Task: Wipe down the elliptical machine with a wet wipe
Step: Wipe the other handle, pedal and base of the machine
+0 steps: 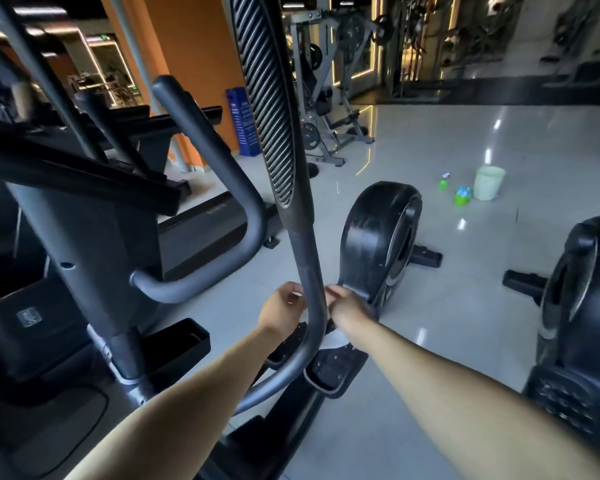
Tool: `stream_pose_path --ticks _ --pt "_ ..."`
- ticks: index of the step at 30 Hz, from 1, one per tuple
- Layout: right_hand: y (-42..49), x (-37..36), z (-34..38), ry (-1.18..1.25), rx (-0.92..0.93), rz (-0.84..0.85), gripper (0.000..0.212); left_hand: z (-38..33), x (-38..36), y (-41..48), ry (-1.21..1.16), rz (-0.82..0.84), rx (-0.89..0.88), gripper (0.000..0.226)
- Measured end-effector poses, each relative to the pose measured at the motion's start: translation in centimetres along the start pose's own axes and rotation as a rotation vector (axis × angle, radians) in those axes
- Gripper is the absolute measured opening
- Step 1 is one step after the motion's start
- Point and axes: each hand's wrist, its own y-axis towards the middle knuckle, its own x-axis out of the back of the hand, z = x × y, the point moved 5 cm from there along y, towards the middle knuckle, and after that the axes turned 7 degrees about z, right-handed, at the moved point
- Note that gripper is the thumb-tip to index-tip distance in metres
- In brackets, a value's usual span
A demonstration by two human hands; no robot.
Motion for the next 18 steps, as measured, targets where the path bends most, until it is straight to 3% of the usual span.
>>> stream_pose_path --ticks 5,9,13,18 --pt "4.6 0.0 0.9 0.017 0.129 0.081 0.025 0.9 0.2 4.1 0.123 0.015 0.088 0.011" --pt "9.1 0.9 2.3 -0.080 0.135 0.105 0.023 2.7 0.3 8.3 -0.136 -0.049 0.188 0.018" --pt "13.3 0.9 4.0 -0.135 0.125 0.109 0.024 -0.7 0.1 9.4 -0.057 -0.183 0.108 0.004" --pt "15.3 -1.2 4.8 -0.085 0.105 0.130 0.026 -1.5 0.7 10.4 -0.038 -0.238 0.072 0.010"
